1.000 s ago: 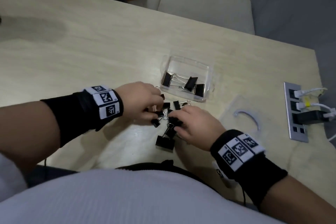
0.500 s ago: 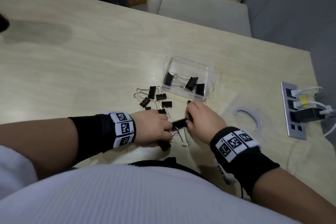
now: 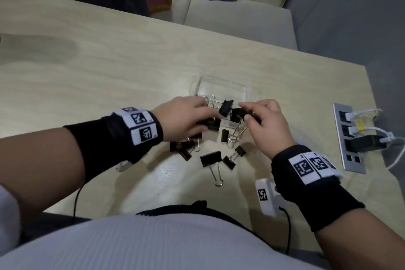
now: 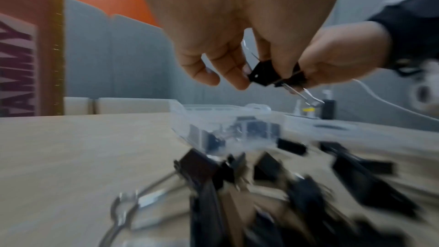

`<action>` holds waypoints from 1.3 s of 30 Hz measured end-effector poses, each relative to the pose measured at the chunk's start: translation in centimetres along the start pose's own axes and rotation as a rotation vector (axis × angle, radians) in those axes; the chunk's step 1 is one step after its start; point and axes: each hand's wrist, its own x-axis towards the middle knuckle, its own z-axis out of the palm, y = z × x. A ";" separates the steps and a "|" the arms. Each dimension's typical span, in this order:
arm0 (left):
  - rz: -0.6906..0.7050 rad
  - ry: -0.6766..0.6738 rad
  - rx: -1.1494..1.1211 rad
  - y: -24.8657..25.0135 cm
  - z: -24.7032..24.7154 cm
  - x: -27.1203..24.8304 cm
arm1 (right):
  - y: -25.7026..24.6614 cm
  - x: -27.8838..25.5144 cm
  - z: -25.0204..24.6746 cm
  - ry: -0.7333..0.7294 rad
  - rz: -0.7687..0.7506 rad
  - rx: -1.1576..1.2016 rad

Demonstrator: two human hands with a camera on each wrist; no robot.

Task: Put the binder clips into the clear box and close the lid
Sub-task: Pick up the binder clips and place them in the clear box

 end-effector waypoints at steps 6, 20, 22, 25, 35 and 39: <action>-0.222 -0.041 -0.028 -1.6 -2.5 4.9 | -0.1 1.7 -0.2 0.142 0.124 0.117; -0.246 -0.362 0.221 -2.7 -2.1 6.7 | -0.1 3.6 3.2 0.090 0.164 0.025; -0.240 -0.316 0.219 -2.6 -1.9 6.1 | 0.0 3.6 3.3 0.058 0.132 -0.063; -0.223 -0.196 0.200 -2.5 -1.5 4.5 | -0.3 3.1 2.9 0.062 0.081 -0.105; -0.146 -0.030 0.284 -2.5 1.0 -1.2 | -0.1 -4.7 5.3 -0.575 -0.336 -0.544; -0.282 -0.113 0.284 -2.3 0.9 -1.0 | 0.0 -5.6 6.5 -0.552 -0.275 -0.533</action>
